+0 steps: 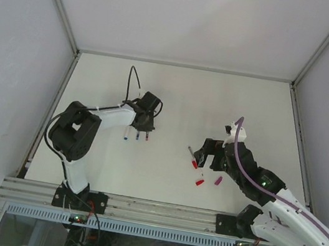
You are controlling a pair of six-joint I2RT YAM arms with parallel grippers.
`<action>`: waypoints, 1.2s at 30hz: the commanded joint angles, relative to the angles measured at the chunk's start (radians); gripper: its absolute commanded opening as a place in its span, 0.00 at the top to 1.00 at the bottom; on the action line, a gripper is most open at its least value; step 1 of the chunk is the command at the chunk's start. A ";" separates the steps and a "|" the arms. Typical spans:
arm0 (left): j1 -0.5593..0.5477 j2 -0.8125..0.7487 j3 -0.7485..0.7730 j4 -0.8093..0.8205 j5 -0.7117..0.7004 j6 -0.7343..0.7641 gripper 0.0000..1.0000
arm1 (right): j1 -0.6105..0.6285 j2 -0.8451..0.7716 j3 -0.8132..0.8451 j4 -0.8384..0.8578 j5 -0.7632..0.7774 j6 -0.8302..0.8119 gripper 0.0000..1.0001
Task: Insert the pens into the pen caps
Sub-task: Place the pen at the center of the board.
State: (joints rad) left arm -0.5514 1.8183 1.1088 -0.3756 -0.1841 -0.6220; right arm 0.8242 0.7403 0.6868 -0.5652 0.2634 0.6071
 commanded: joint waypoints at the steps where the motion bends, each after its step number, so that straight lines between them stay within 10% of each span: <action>1: -0.013 0.023 -0.041 -0.091 0.006 -0.016 0.79 | -0.006 -0.001 0.005 0.056 -0.004 0.004 0.00; 36: -0.013 -0.419 0.149 -0.203 -0.098 0.217 0.54 | -0.013 -0.033 0.006 0.047 -0.059 -0.084 0.00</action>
State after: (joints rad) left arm -0.5610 1.5234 1.2247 -0.5819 -0.2623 -0.4679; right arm 0.8192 0.7017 0.6868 -0.5583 0.1993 0.5381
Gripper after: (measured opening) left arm 0.442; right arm 0.997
